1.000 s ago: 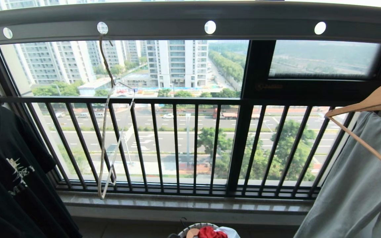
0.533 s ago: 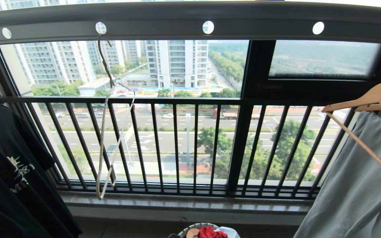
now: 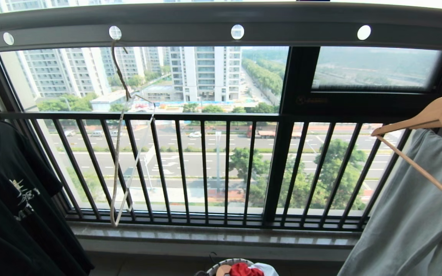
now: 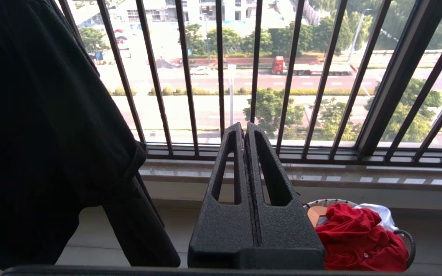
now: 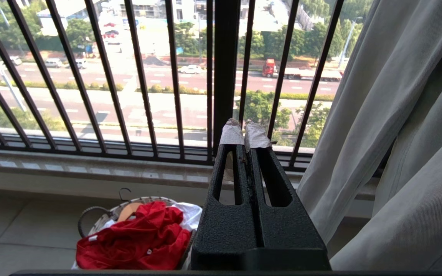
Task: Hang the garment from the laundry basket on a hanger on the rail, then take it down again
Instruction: Pick up the clothes rack on the clothesline
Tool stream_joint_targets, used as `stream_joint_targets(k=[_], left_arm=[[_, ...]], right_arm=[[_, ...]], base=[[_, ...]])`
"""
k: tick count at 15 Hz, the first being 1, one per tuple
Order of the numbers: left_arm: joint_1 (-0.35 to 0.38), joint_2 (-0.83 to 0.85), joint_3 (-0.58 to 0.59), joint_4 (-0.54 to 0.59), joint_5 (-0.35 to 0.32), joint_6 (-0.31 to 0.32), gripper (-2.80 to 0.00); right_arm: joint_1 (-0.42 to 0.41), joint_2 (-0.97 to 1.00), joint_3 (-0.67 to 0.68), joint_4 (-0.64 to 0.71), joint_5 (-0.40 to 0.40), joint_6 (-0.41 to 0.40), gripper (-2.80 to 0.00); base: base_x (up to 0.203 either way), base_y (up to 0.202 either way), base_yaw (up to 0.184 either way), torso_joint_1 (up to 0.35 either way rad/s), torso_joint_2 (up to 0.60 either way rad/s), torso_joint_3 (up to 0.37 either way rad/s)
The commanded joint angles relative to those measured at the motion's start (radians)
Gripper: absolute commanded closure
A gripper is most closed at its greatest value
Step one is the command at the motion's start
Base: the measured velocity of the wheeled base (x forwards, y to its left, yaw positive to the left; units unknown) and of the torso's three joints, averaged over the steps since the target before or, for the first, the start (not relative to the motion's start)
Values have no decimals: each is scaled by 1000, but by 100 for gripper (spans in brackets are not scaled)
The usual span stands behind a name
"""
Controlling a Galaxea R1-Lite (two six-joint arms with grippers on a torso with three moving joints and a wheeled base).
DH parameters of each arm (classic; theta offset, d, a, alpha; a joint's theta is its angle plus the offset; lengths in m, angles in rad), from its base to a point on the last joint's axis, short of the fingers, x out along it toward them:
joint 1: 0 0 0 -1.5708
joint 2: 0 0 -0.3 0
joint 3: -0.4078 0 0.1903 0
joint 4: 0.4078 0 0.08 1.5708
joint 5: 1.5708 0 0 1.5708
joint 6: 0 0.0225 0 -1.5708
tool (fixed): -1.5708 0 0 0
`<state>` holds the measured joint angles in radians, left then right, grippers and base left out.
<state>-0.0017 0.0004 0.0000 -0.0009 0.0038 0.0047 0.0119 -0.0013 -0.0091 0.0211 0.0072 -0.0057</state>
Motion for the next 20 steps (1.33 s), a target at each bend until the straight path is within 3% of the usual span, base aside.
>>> stream_joint_targets(k=[1,4,8,10,14,18,20], left_arm=[[0,0,-21,-1,2,-2,0],[0,39,-134,14,-2,-3,0],[0,260,-322,25,-13,-5,0],[0,398,-453,78,-53,-5,0],[0,613,-817,397,-181,-5,0],[-5,871,-1204,749,-217,-7,0],[-40,984,-1362,883,-223,-14,0]], right_arm=[[0,1,0,0,0,0,0],[0,1,0,0,0,0,0],[0,1,0,0,0,0,0],[0,1,0,0,0,0,0],[0,1,0,0,0,0,0],[0,1,0,0,0,0,0],[0,0,0,0,0,0,0]], base=[[0,0,0,0,0,0],[0,0,0,0,0,0],[0,0,0,0,0,0],[0,0,0,0,0,0],[0,0,0,0,0,0],[0,0,0,0,0,0],[0,0,0,0,0,0]])
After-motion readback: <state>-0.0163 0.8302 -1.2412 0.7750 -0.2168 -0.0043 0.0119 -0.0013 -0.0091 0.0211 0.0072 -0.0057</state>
